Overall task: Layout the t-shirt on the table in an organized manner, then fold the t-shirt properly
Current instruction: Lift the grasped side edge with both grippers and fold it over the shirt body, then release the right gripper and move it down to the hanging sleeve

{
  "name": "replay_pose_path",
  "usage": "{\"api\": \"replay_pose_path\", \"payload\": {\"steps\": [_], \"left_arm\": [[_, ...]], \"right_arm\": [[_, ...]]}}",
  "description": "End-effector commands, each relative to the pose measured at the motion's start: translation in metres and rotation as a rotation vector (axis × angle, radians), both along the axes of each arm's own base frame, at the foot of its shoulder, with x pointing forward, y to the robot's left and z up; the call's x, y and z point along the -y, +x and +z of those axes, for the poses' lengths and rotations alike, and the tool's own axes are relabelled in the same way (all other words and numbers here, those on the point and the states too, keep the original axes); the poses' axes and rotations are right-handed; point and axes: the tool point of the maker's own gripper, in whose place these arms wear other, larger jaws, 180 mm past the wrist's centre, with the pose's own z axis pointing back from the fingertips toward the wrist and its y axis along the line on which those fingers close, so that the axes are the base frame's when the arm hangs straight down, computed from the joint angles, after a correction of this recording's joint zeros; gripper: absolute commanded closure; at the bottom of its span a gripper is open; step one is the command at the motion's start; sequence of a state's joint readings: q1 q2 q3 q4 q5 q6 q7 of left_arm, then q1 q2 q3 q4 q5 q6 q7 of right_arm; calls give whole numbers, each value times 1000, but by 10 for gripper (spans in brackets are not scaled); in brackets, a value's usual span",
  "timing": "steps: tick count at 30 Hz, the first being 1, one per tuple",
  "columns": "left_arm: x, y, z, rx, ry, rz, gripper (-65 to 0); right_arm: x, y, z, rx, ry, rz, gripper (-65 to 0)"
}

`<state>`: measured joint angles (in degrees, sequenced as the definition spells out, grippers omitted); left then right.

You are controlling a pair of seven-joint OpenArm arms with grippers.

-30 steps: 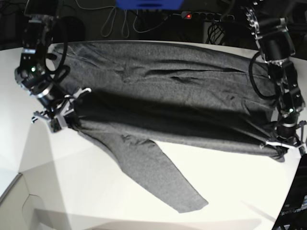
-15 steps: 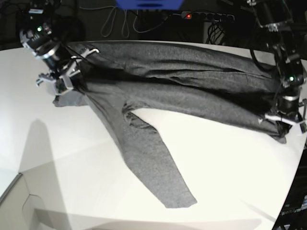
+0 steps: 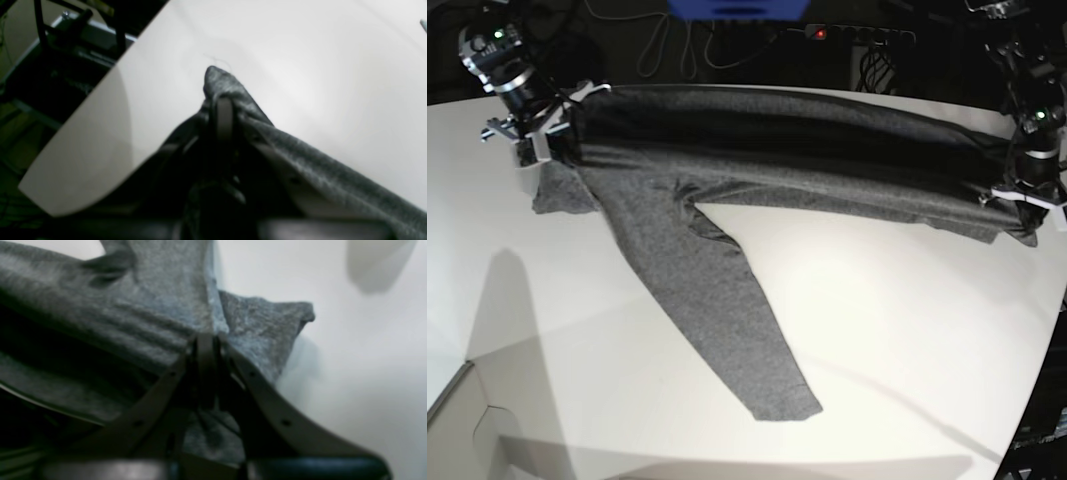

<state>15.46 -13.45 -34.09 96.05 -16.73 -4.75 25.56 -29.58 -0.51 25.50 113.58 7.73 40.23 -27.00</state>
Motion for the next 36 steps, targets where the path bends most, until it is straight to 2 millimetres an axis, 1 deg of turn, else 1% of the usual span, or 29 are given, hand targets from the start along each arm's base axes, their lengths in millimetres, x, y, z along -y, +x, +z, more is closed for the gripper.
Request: {"api": "replay_pose_path", "payload": {"steps": [1, 3, 6, 12, 14, 16, 17, 21, 24, 25, 27, 29, 30, 32, 33, 36], "left_arm": [[-7, 2, 13, 38, 34, 2, -1], [-7, -5, 7, 18, 34, 3, -1], [-8, -12, 0, -8, 30, 5, -1], [-18, -25, -37, -93, -13, 46, -1], [-21, -29, -46, -113, -22, 55, -1], [-21, -29, -47, -116, -25, 57, -1], [-21, -30, -48, -119, -26, 58, -1], [-20, -24, -46, -109, -32, 58, -1], [-20, -25, -48, -113, -34, 59, -2], [-19, -25, -48, -115, -34, 57, -7], [-18, -26, -49, -119, -35, 56, -42], [-18, -26, -50, -119, -36, 56, -109], [-18, -27, -50, -120, -38, 57, -143], [-13, -29, -55, -122, -54, 64, -195], [-12, -31, -56, -123, -58, 70, -210], [-20, -35, -54, -113, -64, 101, -216]], "right_arm": [[0, 3, 8, 36, 5, -2, 0], [-1, -2, 5, 21, 8, 0, 0], [-12, -5, 1, 6, 24, 26, 0], [-11, -11, -13, -32, 41, 17, 0], [-11, -12, -15, -39, 44, 16, 0], [-11, -13, -16, -42, 44, 15, 0], [-11, -17, -17, -53, 44, 15, 0], [-11, -23, -20, -70, 43, 19, 0], [-21, -30, -25, -97, 36, 84, 0], [-27, -32, -26, -106, 37, 118, 0], [-34, -34, -28, -117, 36, 157, 0], [-33, -35, -29, -123, 33, 154, 0], [-33, -35, -29, -121, 33, 154, -6], [-32, -35, -28, -120, 32, 154, -56], [-32, -35, -28, -120, 30, 155, -93], [-29, -34, -26, -115, 22, 154, -188]]}}
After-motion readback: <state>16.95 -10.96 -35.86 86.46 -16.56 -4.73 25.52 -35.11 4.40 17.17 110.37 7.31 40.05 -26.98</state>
